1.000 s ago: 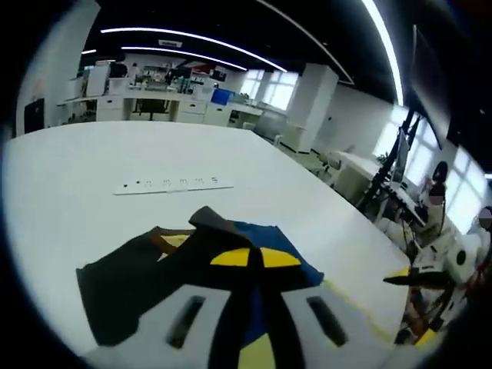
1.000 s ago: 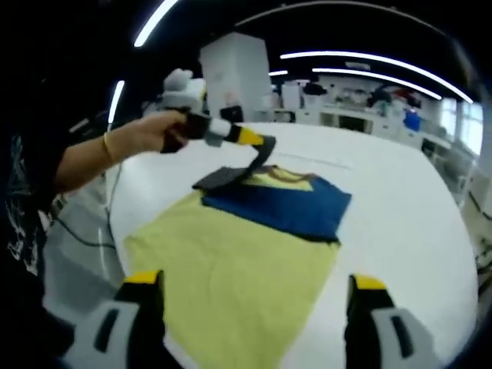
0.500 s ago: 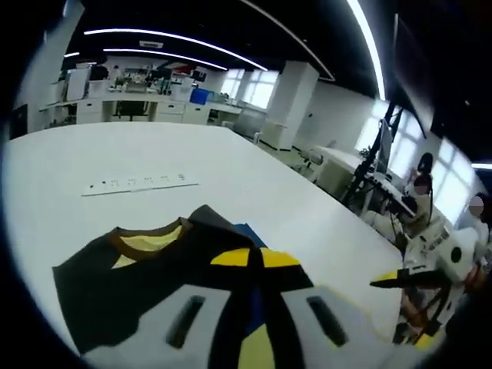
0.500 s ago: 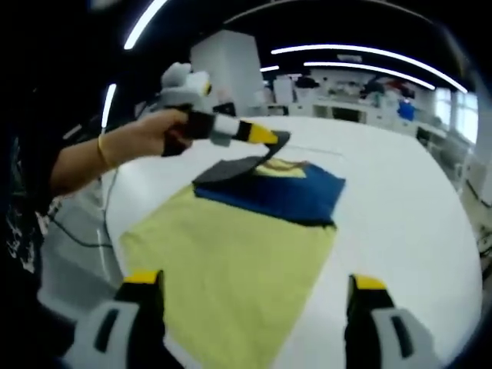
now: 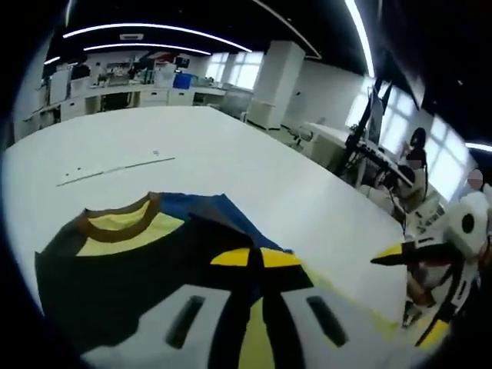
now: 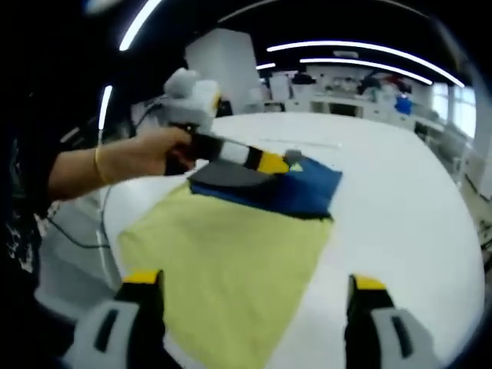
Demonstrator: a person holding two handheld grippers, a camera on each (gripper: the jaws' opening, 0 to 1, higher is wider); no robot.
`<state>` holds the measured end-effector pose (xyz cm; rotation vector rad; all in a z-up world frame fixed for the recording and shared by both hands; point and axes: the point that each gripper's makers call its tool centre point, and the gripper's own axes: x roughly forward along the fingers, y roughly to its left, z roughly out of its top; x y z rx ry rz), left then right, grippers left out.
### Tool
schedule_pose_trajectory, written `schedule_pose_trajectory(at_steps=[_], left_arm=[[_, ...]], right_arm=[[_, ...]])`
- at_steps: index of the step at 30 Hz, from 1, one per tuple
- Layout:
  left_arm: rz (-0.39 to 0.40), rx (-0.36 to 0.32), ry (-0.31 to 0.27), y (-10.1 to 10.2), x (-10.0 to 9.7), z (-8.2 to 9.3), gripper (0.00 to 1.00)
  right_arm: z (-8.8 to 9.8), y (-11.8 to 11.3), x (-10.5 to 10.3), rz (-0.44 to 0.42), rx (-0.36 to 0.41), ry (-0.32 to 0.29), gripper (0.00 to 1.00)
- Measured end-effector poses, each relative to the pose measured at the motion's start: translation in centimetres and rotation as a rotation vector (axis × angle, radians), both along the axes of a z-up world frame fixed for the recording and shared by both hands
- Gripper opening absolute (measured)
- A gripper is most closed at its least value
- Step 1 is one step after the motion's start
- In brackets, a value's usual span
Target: Fold the garment on the visible template until the final outline fits inside the template.
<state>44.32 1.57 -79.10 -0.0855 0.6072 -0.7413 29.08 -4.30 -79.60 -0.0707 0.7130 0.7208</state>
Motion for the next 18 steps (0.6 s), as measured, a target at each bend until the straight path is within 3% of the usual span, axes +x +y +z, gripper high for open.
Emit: schedule_pose_trajectory(at_steps=[11, 18], left_arm=[[-0.029, 0.003, 0.054, -1.5, -0.9, -2.4, 0.02], [-0.054, 0.022, 0.001, -1.1, -1.4, -1.7, 0.24]], right_arm=[[-0.2, -0.7, 0.0, -0.019, 0.0, 0.005, 0.99], [0.0, -0.3, 0.0, -0.013, 0.006, 0.0, 0.99]])
